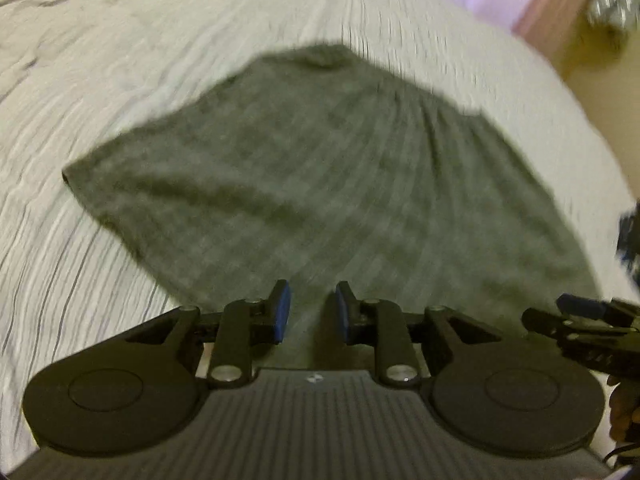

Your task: Fold clothes

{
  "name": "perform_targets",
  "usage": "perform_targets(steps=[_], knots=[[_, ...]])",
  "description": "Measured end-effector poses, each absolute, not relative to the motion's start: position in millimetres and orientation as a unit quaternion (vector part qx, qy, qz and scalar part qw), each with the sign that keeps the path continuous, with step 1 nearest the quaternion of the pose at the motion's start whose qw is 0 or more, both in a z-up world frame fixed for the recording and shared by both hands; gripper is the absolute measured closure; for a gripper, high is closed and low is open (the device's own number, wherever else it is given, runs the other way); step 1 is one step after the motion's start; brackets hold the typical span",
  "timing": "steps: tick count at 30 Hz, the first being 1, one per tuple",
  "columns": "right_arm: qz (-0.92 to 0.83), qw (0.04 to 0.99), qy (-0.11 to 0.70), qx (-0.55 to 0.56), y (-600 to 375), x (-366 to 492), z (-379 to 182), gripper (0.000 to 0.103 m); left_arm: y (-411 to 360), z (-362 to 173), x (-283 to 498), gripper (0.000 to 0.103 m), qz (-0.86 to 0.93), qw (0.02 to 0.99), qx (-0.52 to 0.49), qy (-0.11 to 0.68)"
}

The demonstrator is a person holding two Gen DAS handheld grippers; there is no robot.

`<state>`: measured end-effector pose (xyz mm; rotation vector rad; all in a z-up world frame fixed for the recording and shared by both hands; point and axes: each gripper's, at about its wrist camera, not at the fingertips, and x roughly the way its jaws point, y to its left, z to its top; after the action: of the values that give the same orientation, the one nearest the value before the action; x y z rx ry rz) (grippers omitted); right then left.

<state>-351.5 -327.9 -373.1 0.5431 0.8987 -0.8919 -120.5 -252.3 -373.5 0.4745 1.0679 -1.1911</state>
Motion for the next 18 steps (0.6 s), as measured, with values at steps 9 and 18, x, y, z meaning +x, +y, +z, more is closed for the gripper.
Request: perform_targets(steps=[9, 18], knots=[[-0.488, 0.691, 0.456, 0.277, -285.3, -367.0, -345.7, 0.028, -231.1, -336.7, -57.5, 0.085, -0.554, 0.645, 0.220, 0.479], [-0.515, 0.700, 0.333, 0.366, -288.6, -307.6, -332.3, 0.028, -265.2, -346.8, 45.7, 0.083, -0.513, 0.681, 0.182, 0.490]])
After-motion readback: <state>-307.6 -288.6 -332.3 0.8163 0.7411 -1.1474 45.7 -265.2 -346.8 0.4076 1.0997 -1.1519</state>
